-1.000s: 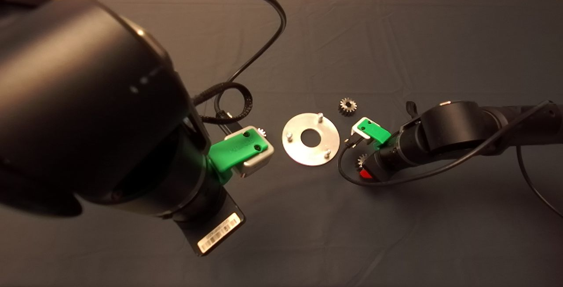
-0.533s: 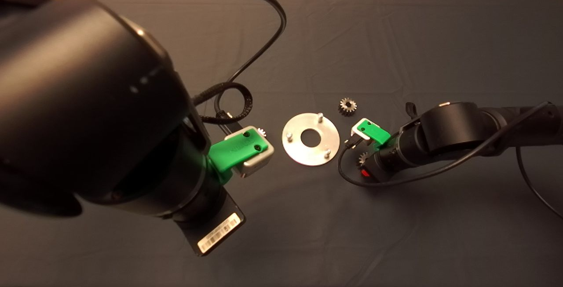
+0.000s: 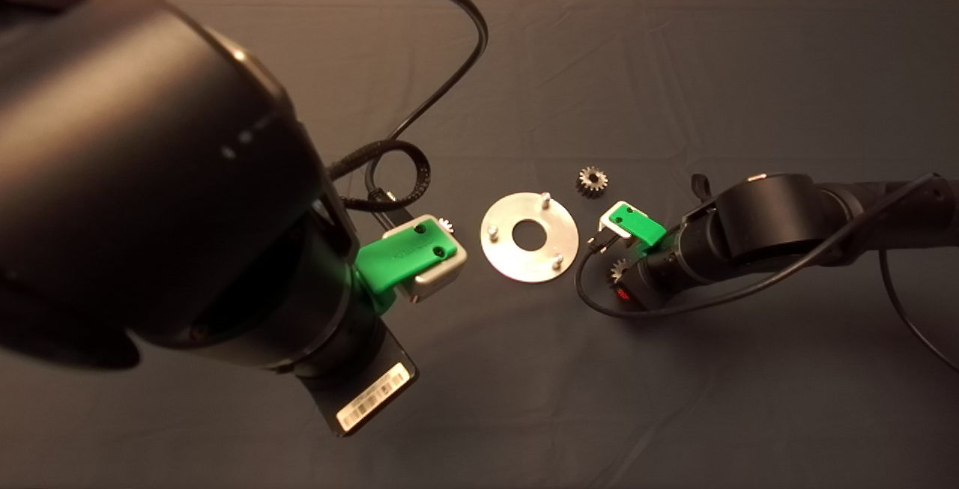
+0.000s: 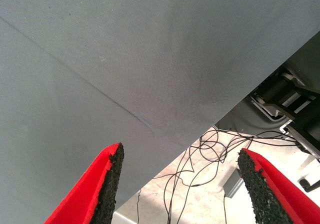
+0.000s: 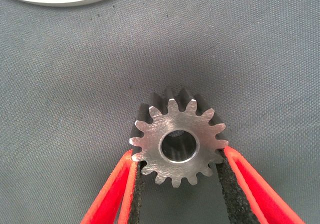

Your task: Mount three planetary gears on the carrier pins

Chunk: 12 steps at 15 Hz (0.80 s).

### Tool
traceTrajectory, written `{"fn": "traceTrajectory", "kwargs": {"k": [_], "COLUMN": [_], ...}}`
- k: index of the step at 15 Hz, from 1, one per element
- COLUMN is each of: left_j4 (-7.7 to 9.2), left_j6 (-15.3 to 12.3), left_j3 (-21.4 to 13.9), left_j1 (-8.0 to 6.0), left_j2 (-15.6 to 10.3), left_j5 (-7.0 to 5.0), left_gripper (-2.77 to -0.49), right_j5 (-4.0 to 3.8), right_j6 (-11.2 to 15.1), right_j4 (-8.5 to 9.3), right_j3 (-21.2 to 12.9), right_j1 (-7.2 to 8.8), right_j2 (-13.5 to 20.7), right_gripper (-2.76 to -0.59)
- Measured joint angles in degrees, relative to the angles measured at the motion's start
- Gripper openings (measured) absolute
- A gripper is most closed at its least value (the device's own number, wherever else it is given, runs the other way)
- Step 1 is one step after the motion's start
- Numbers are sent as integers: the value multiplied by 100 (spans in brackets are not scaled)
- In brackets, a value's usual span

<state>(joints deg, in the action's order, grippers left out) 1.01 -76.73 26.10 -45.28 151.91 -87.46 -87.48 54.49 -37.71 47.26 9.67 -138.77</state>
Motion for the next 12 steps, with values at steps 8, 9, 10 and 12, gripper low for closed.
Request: {"fn": "traceTrajectory", "kwargs": {"k": [8, 9, 10, 12], "left_j4": [-1, 2, -1, 0], "left_j6": [0, 0, 0, 0], "left_j3": [0, 0, 0, 0], "left_j1": [-63, -63, -63, -63], "left_j2": [0, 0, 0, 0], "left_j5": [0, 0, 0, 0], "left_gripper": [-164, -164, -164, -164], "right_j5": [-20, -20, -20, -20], "right_j6": [0, 0, 0, 0], "right_j4": [-2, -2, -2, -2], "right_j3": [0, 0, 0, 0], "right_j1": [2, 2, 2, 0], "right_j2": [-12, -14, -14, -14], "right_gripper": [-242, -242, -242, -244]}}
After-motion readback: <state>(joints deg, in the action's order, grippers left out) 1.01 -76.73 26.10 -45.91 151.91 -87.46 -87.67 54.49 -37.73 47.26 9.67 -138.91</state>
